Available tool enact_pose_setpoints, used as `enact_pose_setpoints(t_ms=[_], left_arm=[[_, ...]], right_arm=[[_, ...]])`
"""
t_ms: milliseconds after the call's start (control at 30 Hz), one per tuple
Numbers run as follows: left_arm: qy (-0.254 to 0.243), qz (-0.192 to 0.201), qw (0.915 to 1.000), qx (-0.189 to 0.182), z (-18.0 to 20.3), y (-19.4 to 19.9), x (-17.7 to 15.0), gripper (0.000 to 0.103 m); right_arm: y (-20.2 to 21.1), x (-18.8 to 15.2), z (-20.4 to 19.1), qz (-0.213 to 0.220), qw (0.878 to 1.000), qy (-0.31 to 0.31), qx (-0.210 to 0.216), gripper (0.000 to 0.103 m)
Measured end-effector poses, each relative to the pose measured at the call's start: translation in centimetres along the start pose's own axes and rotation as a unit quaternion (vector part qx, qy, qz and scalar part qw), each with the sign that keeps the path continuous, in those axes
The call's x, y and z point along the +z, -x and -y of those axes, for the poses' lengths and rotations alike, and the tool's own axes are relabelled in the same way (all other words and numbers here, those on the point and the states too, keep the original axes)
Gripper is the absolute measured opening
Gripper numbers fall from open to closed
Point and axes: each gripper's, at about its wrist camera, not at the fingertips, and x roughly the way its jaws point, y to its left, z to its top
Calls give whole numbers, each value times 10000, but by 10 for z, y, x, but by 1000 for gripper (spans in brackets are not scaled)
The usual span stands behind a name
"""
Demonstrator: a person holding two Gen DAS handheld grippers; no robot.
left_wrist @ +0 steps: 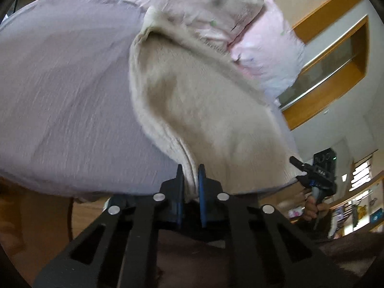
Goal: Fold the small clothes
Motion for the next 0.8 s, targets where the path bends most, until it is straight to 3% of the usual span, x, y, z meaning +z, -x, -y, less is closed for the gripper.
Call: enact_pose_setpoints(t_ms=[167,333,433,467,567,633,667,700,733,767,800], left_arm=[[-201,592,9973,-382,4,13,48,9],[-134,1379,9896,-379,-3,5,145,9],[4,1663,9860,-146,-7,-35,215,9],[-16,1658,9861,34,-9,-54,233,9],[118,1358,9892,534,-21,-110,276,9],[404,1218,9906,477,-32,-124,289,9],[485,1223,9905,400,-35,-124,291,11],[501,1275,9900,340,-37,-119,291,17],[440,1383,9885,423,-37,-111,289,20],[411,1431,9877,480,-37,-106,287,36],[396,1476,9869,517,-39,-97,285,52]], right_arm=[[13,55,-20,846,9948,201,528,9],[-6,137,-22,1379,9878,241,684,9],[-43,200,-1,1670,9851,-122,385,9],[-65,224,13,1704,9846,-385,81,9],[-113,261,47,1478,9817,-985,-692,10],[-137,273,67,1196,9791,-1374,-905,11],[-143,275,73,1097,9781,-1544,-860,23],[-144,275,75,1093,9779,-1651,-677,48],[-140,273,74,1207,9784,-1610,-484,62],[-129,270,68,1518,9777,-1415,-316,87],[-120,266,64,1779,9749,-1276,-411,102]])
